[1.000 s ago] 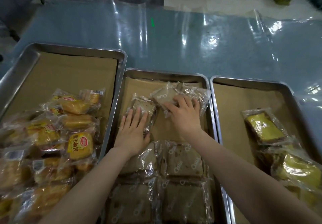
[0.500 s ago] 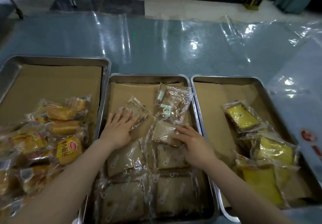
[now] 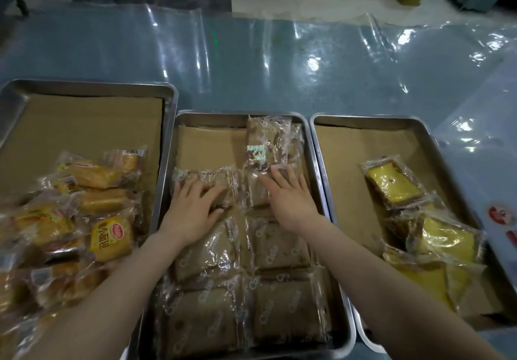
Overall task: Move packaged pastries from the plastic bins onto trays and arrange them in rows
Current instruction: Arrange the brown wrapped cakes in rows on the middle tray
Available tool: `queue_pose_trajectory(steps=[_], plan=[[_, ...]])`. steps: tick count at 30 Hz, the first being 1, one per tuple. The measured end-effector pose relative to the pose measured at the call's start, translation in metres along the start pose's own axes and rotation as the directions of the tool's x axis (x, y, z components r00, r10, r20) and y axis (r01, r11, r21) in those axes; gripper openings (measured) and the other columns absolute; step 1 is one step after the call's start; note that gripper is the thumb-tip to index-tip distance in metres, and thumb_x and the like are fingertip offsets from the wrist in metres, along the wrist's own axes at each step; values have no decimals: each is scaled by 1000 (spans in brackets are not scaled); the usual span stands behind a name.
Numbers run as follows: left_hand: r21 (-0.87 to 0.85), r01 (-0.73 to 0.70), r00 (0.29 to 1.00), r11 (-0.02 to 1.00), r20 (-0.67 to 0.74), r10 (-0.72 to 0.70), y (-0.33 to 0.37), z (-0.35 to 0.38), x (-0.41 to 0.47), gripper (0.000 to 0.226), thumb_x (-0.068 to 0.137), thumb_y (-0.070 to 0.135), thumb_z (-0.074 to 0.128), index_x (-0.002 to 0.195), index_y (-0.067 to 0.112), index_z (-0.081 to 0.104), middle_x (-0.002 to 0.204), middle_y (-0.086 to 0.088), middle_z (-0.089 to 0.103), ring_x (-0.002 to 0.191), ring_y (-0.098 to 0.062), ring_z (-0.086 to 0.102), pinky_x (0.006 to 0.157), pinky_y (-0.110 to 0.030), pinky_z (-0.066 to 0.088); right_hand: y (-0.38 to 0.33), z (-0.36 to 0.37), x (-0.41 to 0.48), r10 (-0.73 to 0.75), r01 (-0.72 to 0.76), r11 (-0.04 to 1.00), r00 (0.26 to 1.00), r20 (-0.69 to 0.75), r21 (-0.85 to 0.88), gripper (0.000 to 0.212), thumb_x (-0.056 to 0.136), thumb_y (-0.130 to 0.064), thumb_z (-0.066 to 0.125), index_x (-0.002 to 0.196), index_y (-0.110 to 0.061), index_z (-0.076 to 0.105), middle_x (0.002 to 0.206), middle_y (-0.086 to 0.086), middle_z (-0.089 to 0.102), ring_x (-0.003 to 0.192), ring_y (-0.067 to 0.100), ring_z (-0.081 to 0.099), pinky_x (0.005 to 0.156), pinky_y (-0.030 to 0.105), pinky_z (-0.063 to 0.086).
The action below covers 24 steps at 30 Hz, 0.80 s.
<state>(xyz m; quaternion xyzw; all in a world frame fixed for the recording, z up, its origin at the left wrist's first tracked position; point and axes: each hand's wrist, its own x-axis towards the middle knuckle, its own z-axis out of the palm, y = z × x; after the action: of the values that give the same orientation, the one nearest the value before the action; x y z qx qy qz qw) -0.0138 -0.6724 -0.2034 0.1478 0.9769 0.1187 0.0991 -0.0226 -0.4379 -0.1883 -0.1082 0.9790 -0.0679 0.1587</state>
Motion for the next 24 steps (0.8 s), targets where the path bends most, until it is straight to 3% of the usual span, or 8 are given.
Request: queue_pose_trajectory(steps=[2, 8, 11, 13, 16, 18, 21, 24], plan=[[42, -10, 1000, 999, 1, 10, 4, 5, -8, 58, 92, 55, 39, 146, 41, 22, 146, -7, 32, 143, -30, 4, 115, -49, -8, -2, 2, -2, -29, 28, 998, 1000, -10, -63, 72, 97, -10, 37, 150, -40, 0, 159, 7, -12, 140, 36, -25, 113, 51, -13], [113, -23, 999, 993, 37, 19, 9, 20, -34, 75, 76, 76, -4, 145, 45, -4, 158, -2, 8, 143, -27, -17, 112, -49, -15, 1, 20, -35, -62, 61, 998, 996, 61, 21, 57, 95, -60, 23, 147, -48, 3, 157, 3, -20, 137, 33, -32, 114, 49, -14], [142, -32, 998, 989, 53, 25, 8, 23, -36, 72, 77, 76, -11, 141, 45, -18, 156, 3, -13, 138, -25, -29, 109, -47, -23, -3, 17, -38, -40, 35, 996, 997, 62, 76, 58, 94, -62, 28, 147, -47, 11, 159, 3, -13, 140, 34, -26, 114, 50, -13], [156, -46, 998, 987, 58, 37, 9, 23, -35, 72, 76, 75, -14, 141, 45, -19, 154, 4, -18, 137, -25, -31, 106, -45, -26, -9, 10, -33, -5, 7, 982, 1000, -14, 188, 54, 95, -56, 36, 146, -42, 25, 160, 2, 3, 144, 31, -15, 117, 50, -4], [153, -56, 997, 987, 59, 47, 9, 23, -35, 73, 75, 74, -17, 142, 44, -18, 153, 7, -18, 137, -22, -32, 105, -42, -29, -16, -4, -12, 103, -20, 946, 965, -242, 324, 50, 94, -46, 47, 139, -25, 44, 152, 2, 32, 144, 25, 16, 116, 47, 20], [147, -55, 997, 988, 53, 48, 9, 22, -36, 72, 77, 74, -14, 143, 44, -14, 154, 7, -16, 138, -22, -31, 107, -43, -27, -16, -15, 8, 247, -104, 903, 920, -304, 417, 51, 93, -42, 52, 136, -17, 45, 143, 5, 42, 135, 25, 32, 111, 43, 31], [152, -45, 998, 987, 45, 39, 10, 22, -36, 71, 81, 71, -8, 145, 42, -11, 155, 6, -16, 139, -23, -27, 111, -46, -21, -14, -25, 36, 434, -250, 806, 866, -247, 537, 65, 91, -45, 56, 141, -10, 34, 140, 12, 41, 128, 31, 38, 102, 43, 37], [151, -29, 999, 988, 36, 24, 10, 24, -36, 71, 82, 71, -7, 144, 38, -21, 154, 2, -25, 139, -22, -30, 112, -47, -19, -15, -32, 58, 562, -377, 716, 811, -165, 587, 83, 87, -48, 61, 145, -4, 22, 142, 19, 35, 129, 35, 35, 101, 44, 37]])
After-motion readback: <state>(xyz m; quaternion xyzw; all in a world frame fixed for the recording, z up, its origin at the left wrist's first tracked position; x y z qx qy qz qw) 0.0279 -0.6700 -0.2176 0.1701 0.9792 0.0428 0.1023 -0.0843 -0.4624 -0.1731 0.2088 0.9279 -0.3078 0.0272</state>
